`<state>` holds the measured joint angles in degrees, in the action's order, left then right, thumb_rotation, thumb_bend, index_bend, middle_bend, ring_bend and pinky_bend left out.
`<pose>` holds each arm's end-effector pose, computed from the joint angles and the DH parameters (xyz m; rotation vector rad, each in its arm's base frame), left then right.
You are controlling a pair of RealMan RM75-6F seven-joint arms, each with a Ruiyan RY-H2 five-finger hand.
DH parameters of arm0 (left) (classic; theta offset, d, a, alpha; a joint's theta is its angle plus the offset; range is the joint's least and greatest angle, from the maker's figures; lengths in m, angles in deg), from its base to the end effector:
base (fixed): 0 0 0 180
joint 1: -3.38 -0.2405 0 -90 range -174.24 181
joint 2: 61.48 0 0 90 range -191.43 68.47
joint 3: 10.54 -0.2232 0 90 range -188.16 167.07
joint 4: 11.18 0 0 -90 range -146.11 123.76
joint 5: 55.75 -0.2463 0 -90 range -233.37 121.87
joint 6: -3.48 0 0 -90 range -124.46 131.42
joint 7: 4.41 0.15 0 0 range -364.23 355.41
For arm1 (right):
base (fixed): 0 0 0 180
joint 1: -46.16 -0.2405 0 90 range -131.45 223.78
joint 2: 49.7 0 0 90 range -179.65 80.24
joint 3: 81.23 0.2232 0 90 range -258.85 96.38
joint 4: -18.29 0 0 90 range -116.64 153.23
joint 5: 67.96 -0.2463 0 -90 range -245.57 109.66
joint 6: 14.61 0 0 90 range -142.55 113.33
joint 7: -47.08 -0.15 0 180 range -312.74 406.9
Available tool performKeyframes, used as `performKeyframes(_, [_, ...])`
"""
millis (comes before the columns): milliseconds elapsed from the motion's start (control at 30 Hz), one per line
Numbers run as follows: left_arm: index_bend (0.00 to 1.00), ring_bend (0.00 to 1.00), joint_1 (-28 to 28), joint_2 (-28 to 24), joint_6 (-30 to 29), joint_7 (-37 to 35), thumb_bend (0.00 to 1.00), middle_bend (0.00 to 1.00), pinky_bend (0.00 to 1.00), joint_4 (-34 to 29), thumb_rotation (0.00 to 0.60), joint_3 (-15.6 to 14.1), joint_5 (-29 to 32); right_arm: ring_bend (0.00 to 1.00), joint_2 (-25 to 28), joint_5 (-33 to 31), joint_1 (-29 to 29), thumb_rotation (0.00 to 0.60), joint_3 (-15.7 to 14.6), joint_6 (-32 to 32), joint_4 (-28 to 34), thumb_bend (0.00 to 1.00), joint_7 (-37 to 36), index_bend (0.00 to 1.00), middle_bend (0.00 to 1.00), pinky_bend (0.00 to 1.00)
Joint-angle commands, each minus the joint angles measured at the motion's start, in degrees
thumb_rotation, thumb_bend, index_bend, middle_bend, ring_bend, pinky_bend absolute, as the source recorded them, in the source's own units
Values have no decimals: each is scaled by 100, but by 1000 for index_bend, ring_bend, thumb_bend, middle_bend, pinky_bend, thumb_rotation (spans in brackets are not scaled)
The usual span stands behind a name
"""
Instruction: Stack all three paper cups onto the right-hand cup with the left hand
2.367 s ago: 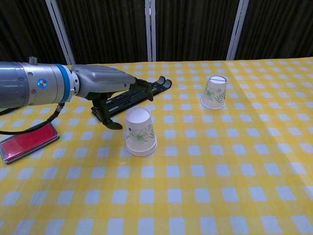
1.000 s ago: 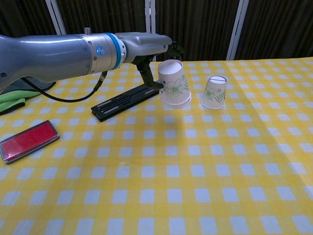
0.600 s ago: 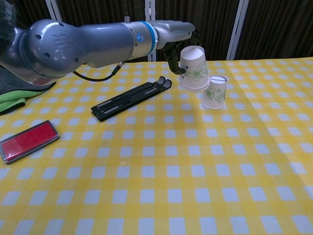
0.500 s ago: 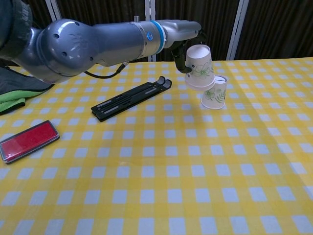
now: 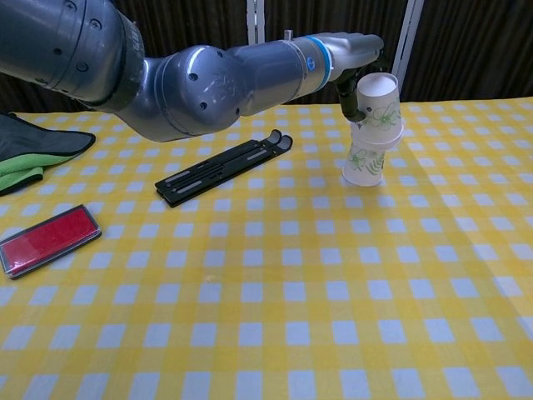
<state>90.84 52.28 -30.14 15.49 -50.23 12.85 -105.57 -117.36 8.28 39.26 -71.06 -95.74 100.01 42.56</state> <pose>0.1150 0.4436 -0.1176 -2.0473 -0.6672 -1.0354 -0.3376 -0.2301 0.1387 1.1943 -0.8822 0.8793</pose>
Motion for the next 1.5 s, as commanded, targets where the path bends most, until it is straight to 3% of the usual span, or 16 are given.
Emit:
performKeyframes(33, [419, 0, 106, 105, 58, -82, 502, 0, 0, 192, 600, 43, -68, 0, 9, -6, 3, 600, 3, 2, -1, 153, -16, 0, 0, 0])
performKeyframes(533, [397, 0, 376, 449, 290, 53, 494, 0, 0, 958, 600, 100, -34, 0, 57, 7, 28, 600, 15, -39, 23, 152, -111, 0, 0, 0])
performKeyframes(633, [183, 0, 448, 547, 389, 85, 445, 0, 0, 1169, 600, 115, -17, 0, 64, 10, 32, 600, 13, -41, 22, 153, -123, 0, 0, 0])
performKeyframes(700, [19, 0, 499, 616, 456, 161, 346, 0, 0, 1328, 600, 104, -6, 0, 69, 1, 36, 600, 14, -37, 24, 153, -131, 0, 0, 0])
performKeyframes(867, [0, 0, 604, 821, 321, 385, 234, 0, 0, 1670, 600, 167, 49, 0, 76, 23, 47, 600, -1, -54, 46, 153, -122, 0, 0, 0])
performKeyframes(1033, [0, 0, 589, 843, 131, 485, 233, 0, 0, 1709, 600, 251, 63, 0, 93, 36, 65, 600, -11, -85, 90, 152, -90, 0, 0, 0])
performKeyframes(1333, [0, 0, 152, 545, -171, 500, 233, 0, 0, 1084, 600, 180, -74, 0, 110, 16, 77, 600, -3, -108, 115, 153, -22, 0, 0, 0])
performKeyframes(1500, [0, 0, -753, -118, -930, 542, 233, 0, 0, -314, 600, -115, -285, 0, 102, -28, 70, 600, 11, -83, 101, 153, 11, 0, 0, 0])
